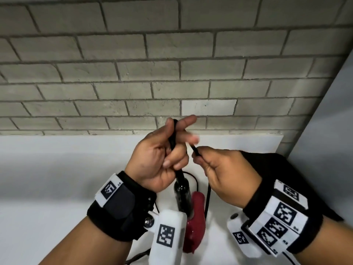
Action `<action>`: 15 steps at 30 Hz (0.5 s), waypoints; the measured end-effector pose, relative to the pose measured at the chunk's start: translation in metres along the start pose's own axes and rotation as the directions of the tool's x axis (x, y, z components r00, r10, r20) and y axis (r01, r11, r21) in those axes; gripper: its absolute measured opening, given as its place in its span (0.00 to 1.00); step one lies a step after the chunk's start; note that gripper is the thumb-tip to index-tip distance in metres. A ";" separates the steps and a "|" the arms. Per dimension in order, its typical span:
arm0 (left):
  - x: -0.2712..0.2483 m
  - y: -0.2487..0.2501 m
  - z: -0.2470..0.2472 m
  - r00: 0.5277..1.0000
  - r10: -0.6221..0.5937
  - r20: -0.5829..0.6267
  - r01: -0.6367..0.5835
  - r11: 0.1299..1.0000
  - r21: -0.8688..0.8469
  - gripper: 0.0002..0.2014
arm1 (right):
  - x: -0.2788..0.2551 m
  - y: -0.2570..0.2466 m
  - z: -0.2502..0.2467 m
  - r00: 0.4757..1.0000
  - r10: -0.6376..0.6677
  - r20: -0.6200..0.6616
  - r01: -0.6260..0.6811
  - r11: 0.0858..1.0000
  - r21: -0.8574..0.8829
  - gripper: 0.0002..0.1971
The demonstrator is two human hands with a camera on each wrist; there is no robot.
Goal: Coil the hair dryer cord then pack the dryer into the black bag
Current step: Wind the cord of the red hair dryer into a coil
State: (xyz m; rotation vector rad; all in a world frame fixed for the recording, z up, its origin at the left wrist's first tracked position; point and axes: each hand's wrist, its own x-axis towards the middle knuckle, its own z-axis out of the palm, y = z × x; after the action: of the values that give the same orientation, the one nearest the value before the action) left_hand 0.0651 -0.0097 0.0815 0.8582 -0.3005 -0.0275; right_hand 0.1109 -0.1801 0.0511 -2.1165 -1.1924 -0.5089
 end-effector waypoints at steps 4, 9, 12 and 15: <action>0.010 0.006 -0.002 0.973 0.081 -0.214 -0.093 0.995 -0.047 0.20 | -0.008 -0.009 0.005 0.987 -0.036 0.154 0.060 0.986 -0.156 0.13; 0.010 -0.013 0.001 0.940 0.122 -0.318 -0.033 0.962 0.271 0.18 | -0.004 -0.024 -0.014 0.967 -0.163 0.198 0.211 0.943 -0.256 0.11; 0.004 -0.031 0.010 0.963 0.060 -0.264 0.077 0.875 0.478 0.13 | 0.008 -0.033 -0.029 0.949 -0.203 0.242 0.264 0.930 -0.256 0.08; -0.002 -0.028 0.013 0.993 -0.028 -0.114 0.088 0.822 0.563 0.22 | 0.024 -0.026 -0.049 0.965 -0.119 0.233 0.134 0.990 -0.052 0.11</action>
State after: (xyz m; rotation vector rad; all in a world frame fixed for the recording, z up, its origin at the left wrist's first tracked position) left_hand 0.0621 -0.0373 0.0683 1.4633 -0.1848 0.0531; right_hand 0.0998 -0.1903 0.1095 -2.2125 -1.4667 -0.3715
